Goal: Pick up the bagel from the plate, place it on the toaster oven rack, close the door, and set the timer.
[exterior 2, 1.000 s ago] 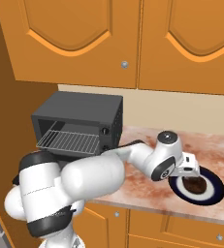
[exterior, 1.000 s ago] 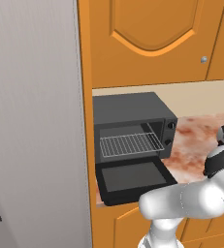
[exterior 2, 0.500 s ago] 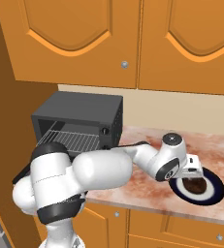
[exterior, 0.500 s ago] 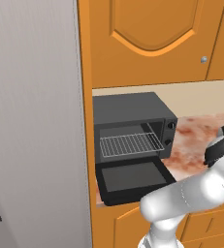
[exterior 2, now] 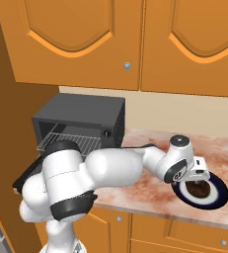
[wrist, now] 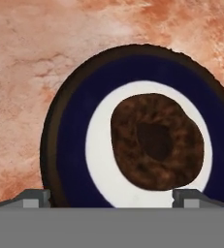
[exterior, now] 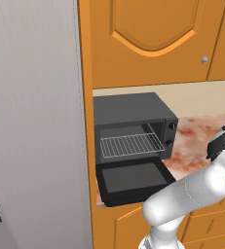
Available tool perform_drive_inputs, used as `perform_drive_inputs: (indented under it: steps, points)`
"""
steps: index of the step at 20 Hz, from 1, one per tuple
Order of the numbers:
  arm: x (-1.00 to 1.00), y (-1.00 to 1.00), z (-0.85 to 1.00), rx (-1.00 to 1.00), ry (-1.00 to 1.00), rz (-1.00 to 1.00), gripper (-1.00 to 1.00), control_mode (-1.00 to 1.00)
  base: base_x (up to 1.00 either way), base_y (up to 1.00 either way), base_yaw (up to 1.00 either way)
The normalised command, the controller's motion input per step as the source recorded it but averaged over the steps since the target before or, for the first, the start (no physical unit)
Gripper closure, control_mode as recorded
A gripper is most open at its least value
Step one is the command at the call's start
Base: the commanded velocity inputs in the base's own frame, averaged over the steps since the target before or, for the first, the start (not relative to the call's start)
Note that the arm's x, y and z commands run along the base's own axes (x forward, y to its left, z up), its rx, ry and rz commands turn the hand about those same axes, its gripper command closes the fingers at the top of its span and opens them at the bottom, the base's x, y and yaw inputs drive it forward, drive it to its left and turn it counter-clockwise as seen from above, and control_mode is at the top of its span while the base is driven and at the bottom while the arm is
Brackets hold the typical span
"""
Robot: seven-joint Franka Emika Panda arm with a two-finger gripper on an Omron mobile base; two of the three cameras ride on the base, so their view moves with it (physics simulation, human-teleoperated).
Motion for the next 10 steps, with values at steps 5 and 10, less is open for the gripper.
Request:
perform_drive_inputs:
  steps: [5,10]
  points:
    - [0.1,-0.13,-0.12,0.0,0.05,0.04,-1.0,-1.0,0.0,0.0,0.0]
    - [0.09,-0.06,-0.11,0.0,0.03,0.05,-1.0,-1.0,0.0,0.0,0.0]
